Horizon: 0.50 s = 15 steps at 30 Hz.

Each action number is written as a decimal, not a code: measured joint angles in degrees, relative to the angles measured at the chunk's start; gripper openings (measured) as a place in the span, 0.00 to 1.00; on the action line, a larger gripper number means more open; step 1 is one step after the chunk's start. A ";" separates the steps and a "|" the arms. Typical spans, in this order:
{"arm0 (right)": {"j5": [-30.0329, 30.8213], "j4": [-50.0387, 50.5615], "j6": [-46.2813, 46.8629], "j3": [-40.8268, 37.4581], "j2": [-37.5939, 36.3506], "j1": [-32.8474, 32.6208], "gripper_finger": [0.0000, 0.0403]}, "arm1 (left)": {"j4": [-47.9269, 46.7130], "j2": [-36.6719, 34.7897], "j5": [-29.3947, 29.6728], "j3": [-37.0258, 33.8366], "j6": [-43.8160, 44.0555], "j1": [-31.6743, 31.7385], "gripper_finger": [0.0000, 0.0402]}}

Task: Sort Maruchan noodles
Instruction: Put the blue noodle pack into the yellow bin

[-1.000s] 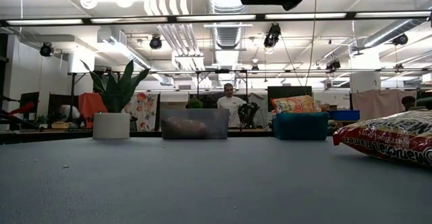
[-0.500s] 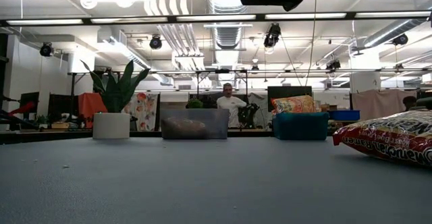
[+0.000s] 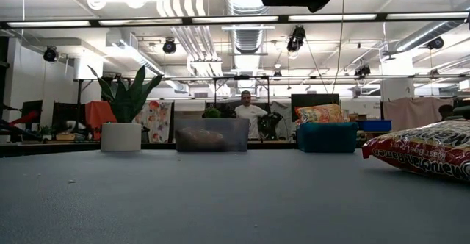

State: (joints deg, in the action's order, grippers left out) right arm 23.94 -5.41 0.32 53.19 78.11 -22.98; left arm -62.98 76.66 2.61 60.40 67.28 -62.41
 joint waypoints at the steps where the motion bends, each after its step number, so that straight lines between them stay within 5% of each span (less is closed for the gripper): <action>1: 0.00 0.02 0.07 0.00 0.00 0.00 0.61 | 0.04 0.13 -0.02 0.00 -0.34 0.00 0.65; 15: 0.00 0.01 0.38 -0.02 0.00 0.02 0.61 | -5.95 0.20 1.44 4.93 -1.75 0.00 0.72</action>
State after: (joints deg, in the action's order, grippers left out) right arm 23.94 -5.40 0.70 53.17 78.11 -22.96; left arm -68.93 76.86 4.05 65.33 65.54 -62.41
